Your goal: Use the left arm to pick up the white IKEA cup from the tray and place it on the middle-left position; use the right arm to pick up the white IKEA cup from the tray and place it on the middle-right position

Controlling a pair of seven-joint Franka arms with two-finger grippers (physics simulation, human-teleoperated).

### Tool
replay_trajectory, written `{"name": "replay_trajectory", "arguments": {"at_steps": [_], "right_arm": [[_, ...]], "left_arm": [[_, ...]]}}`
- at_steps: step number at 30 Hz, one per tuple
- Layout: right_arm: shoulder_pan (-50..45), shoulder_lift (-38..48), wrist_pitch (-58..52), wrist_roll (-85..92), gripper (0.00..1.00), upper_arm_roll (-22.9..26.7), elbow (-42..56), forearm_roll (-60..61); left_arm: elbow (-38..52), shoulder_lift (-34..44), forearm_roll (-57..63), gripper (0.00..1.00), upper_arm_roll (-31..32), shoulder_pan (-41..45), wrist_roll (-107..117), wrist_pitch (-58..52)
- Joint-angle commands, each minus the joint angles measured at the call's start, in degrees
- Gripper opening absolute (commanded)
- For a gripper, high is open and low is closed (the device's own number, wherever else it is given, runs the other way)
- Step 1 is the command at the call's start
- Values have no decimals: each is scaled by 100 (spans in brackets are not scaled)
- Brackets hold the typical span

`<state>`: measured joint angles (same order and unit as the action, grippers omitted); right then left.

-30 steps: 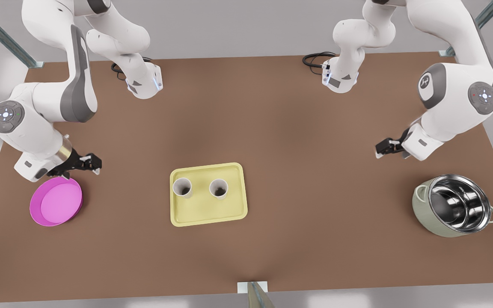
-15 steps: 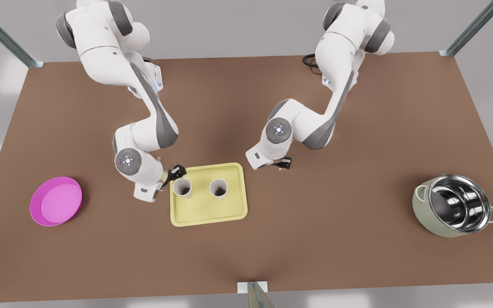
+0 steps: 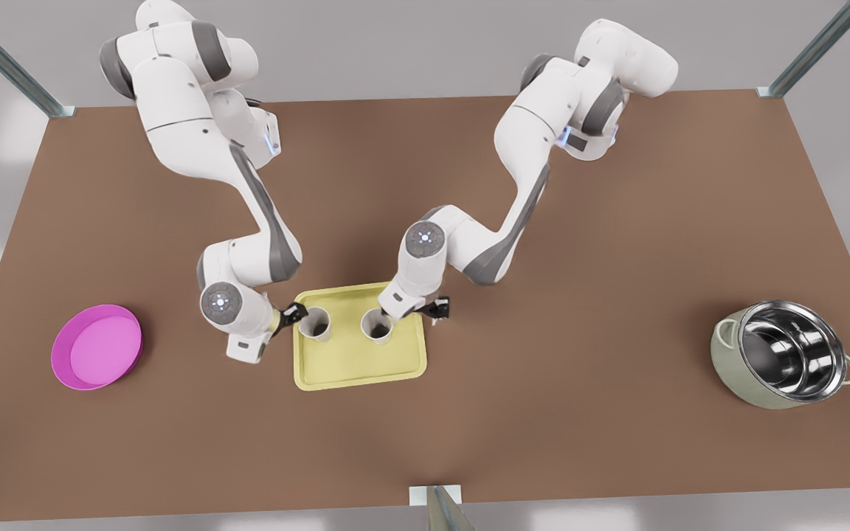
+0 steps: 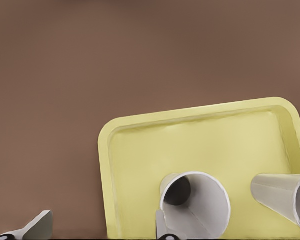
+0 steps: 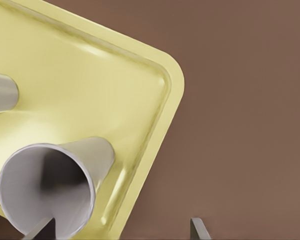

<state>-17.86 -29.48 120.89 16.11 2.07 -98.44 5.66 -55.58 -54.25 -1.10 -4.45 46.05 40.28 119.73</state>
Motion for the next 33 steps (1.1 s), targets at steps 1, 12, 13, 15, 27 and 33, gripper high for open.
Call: {"name": "replay_trajectory", "arguments": {"at_steps": [1, 12, 13, 15, 27, 33], "right_arm": [[-7, 21, 110, 437, 100, -23, -140, 23], [-68, 47, 277, 393, 100, -154, -325, 524], [-68, 47, 295, 393, 100, -154, -325, 524], [-139, 47, 295, 384, 100, -146, -202, 682], [-156, -49, 488, 402, 100, -40, 88, 612], [-165, -234, 638, 393, 100, -31, 88, 506]], "left_arm": [[3, -15, 4, 100, 6, 97, 1799, 208], [-32, -437, 22, 100, -143, 316, 2080, 1078], [-32, -534, 22, 100, -152, 316, 2080, 1140], [-23, -613, 31, 100, -161, 308, 2072, 1272], [-14, -868, 145, 51, -310, 536, 2203, 1439], [-14, -798, 66, 7, -267, 536, 2344, 1219]]}}
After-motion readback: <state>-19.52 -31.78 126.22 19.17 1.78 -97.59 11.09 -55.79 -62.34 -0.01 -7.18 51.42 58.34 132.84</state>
